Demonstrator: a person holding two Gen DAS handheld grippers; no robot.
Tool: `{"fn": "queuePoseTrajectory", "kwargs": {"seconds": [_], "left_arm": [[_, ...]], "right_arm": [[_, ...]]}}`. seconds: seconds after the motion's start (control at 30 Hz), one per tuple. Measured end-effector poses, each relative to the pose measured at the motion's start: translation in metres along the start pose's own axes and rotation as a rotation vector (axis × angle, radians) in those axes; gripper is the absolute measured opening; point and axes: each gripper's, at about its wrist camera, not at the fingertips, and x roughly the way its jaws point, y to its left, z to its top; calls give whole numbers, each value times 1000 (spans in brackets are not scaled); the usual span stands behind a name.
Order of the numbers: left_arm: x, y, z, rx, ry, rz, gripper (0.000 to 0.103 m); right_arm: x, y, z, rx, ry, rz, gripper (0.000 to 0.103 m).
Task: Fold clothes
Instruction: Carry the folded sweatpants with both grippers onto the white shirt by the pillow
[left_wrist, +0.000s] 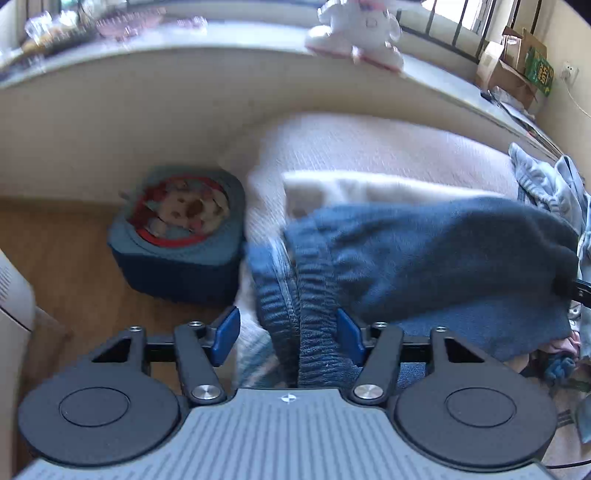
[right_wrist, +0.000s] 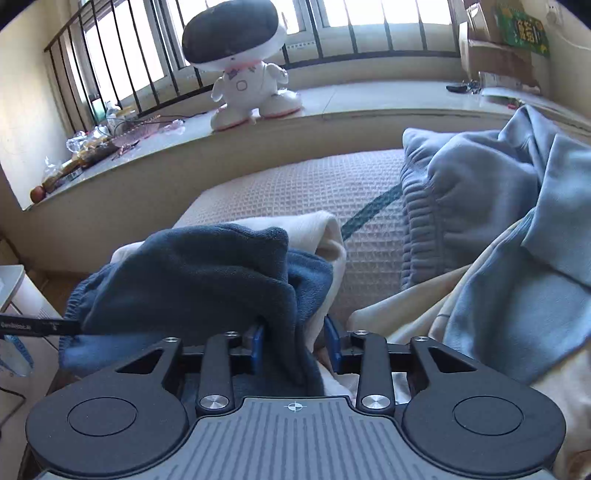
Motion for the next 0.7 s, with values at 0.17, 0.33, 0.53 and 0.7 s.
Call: {"fn": "queuePoseTrajectory", "kwargs": {"seconds": [0.17, 0.33, 0.53, 0.7], "left_arm": [[-37, 1, 5, 5, -61, 23, 57], [-56, -22, -5, 40, -81, -24, 54], [-33, -52, -24, 58, -11, -90, 45], [-3, -70, -27, 101, 23, -106, 44]], "right_arm": [[-29, 0, 3, -24, -50, -21, 34], [-51, 7, 1, -51, -79, 21, 34], [-40, 38, -8, -82, -56, 80, 34], [-5, 60, -14, -138, 6, 110, 34]]}}
